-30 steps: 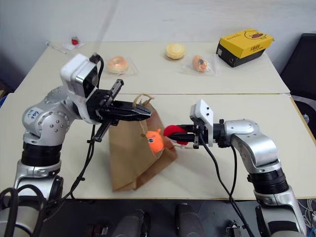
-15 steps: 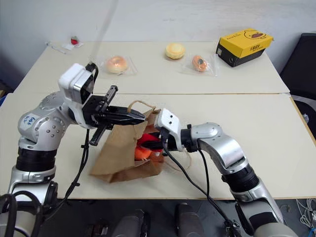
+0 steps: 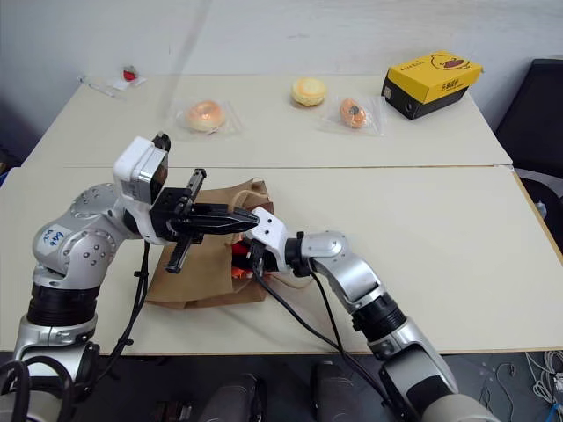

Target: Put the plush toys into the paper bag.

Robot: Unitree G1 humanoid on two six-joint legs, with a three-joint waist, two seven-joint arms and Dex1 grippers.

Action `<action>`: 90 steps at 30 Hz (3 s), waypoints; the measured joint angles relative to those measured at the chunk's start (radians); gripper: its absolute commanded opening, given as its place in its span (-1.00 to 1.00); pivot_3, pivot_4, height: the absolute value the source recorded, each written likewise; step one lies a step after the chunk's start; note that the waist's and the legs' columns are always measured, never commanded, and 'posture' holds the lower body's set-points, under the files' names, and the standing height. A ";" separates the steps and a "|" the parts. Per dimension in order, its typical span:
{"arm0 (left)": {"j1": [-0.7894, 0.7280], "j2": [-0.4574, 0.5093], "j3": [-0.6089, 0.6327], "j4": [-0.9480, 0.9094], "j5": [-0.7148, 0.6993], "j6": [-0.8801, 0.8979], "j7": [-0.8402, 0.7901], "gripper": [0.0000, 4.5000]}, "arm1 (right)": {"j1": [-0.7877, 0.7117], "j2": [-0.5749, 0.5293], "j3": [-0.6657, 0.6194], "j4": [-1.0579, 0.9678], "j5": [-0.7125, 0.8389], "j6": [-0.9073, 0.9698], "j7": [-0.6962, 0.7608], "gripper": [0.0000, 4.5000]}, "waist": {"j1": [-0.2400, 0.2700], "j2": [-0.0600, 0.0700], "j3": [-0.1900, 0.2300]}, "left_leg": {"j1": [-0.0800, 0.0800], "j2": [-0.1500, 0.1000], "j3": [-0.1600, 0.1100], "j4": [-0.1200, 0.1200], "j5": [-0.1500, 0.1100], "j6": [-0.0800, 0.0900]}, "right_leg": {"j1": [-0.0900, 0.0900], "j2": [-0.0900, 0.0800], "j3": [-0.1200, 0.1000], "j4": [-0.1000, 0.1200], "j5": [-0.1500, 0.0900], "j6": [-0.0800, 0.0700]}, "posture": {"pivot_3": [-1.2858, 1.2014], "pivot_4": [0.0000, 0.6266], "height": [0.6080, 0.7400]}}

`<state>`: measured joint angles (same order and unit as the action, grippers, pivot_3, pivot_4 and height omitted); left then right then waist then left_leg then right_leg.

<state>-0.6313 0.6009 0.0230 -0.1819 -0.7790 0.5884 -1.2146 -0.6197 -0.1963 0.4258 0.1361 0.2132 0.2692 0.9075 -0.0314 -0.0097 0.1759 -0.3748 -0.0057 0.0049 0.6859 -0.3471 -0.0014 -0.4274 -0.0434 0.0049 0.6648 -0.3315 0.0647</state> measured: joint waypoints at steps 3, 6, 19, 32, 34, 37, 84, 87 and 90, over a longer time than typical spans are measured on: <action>0.008 -0.003 0.000 0.000 0.000 0.000 0.004 -1.00 | 0.010 0.032 -0.009 0.044 0.000 -0.065 0.007 -0.73 | 0.000 0.000 0.000 | 0.000 0.000 0.000 0.000 0.000 0.000 | 0.000 0.000 0.000 0.002 0.000 0.000 | 0.03 -0.52 1.00; 0.008 -0.007 0.000 0.000 0.000 -0.001 0.012 -1.00 | 0.012 0.052 -0.013 0.082 0.001 -0.094 0.017 -0.73 | -0.004 0.000 0.000 | 0.001 0.000 0.000 0.000 0.000 0.000 | 0.000 0.000 0.000 0.003 0.000 0.000 | 0.03 -0.52 1.00; 0.016 0.001 0.006 -0.004 0.000 -0.002 0.021 -1.00 | 0.062 -0.132 -0.105 -0.124 0.100 0.186 0.109 0.99 | 0.003 0.000 0.000 | 0.001 0.000 0.000 0.000 0.000 0.000 | 0.000 0.000 0.000 0.002 0.000 0.000 | 0.03 -0.52 1.00; 0.021 0.038 0.007 -0.033 -0.002 0.013 0.010 -1.00 | 0.142 -0.322 -0.296 -0.292 0.257 0.347 0.142 0.99 | 0.005 0.000 0.000 | 0.000 0.000 0.000 -0.001 0.000 0.000 | 0.000 0.000 0.000 -0.001 0.000 0.000 | 0.03 -0.52 1.00; 0.021 0.040 0.007 -0.039 -0.003 0.015 0.008 -1.00 | 0.167 -0.352 -0.344 -0.305 0.287 0.372 0.136 0.99 | 0.006 0.000 0.000 | 0.000 0.000 0.000 -0.001 0.000 0.000 | 0.001 0.000 0.000 -0.001 0.000 0.000 | 0.03 -0.52 1.00; 0.022 0.042 0.007 -0.041 -0.006 0.023 0.003 -1.00 | 0.240 -0.418 -0.437 -0.347 0.355 0.462 0.112 0.99 | 0.013 0.000 0.000 | 0.000 0.000 0.000 -0.001 0.000 0.001 | 0.001 0.000 0.000 -0.001 0.000 0.000 | 0.03 -0.52 1.00; 0.044 0.061 0.094 -0.078 -0.079 0.068 0.065 -1.00 | 0.167 -0.368 -0.638 -0.191 0.985 1.320 -0.521 0.99 | 0.027 -0.003 -0.002 | 0.002 0.000 0.000 -0.003 0.000 0.003 | 0.004 -0.001 0.001 -0.004 0.000 0.000 | 0.03 -0.52 1.00; 0.044 0.061 0.094 -0.076 -0.079 0.068 0.067 -1.00 | 0.149 -0.316 -0.655 -0.151 1.033 1.328 -0.605 0.99 | 0.024 -0.004 -0.003 | 0.003 0.000 0.000 -0.003 0.000 0.003 | 0.004 -0.001 0.001 -0.005 0.000 0.000 | 0.03 -0.52 1.00; 0.044 0.061 0.094 -0.076 -0.079 0.067 0.068 -1.00 | 0.120 -0.250 -0.669 -0.107 1.062 1.331 -0.679 0.99 | 0.004 -0.004 -0.003 | 0.003 0.000 0.000 -0.003 0.000 0.002 | 0.004 -0.001 0.001 -0.004 0.000 0.000 | 0.03 -0.52 1.00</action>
<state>-0.5877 0.6618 0.1173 -0.2583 -0.8576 0.6556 -1.1464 -0.5000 -0.4464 -0.2431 0.0293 1.2751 1.5998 0.2282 -0.0275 -0.0137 0.1731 -0.3715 -0.0056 0.0053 0.6832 -0.3468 0.0010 -0.4237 -0.0443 0.0059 0.6611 -0.3315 0.0647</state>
